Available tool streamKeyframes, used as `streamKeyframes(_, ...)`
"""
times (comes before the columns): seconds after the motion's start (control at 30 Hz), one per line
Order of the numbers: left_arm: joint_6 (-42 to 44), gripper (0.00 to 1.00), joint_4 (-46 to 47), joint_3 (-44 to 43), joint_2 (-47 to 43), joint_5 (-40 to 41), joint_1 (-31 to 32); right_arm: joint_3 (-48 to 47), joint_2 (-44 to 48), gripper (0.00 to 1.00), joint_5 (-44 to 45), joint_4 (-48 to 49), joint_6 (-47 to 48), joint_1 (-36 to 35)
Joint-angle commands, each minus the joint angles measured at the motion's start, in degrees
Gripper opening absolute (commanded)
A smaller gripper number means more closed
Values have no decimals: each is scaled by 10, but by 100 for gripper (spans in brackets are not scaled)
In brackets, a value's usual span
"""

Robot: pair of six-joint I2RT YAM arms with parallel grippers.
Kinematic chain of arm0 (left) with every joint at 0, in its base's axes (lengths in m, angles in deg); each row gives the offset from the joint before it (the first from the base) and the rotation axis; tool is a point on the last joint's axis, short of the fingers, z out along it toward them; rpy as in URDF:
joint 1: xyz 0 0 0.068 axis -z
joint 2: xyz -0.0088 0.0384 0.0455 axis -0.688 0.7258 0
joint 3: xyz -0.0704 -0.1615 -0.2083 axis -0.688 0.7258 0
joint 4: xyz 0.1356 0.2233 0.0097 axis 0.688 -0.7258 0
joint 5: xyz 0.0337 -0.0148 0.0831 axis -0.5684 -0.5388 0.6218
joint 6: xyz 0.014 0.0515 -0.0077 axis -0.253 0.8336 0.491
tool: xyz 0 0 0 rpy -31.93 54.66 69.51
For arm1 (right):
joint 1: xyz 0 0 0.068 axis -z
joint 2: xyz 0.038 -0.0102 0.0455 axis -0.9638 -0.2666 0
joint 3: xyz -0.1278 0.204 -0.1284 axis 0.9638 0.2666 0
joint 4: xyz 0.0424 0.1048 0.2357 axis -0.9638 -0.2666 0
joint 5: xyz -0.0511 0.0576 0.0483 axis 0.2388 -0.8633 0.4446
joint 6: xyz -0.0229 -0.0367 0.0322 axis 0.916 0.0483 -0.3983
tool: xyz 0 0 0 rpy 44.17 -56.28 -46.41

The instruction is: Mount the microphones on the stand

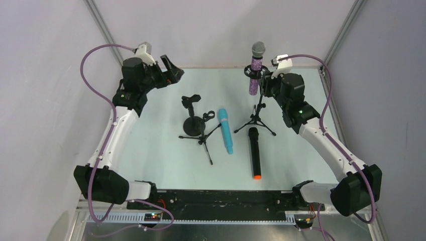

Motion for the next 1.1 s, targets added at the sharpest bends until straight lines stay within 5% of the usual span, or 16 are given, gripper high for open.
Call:
streamKeyframes(0.0,4,98,20,-11,-18,-5,3,-24,32,0,5,122,3,3)
streamKeyframes(1.07,4,98,20,-11,-19,-4,4,-81,-64,0,20,278,37,20)
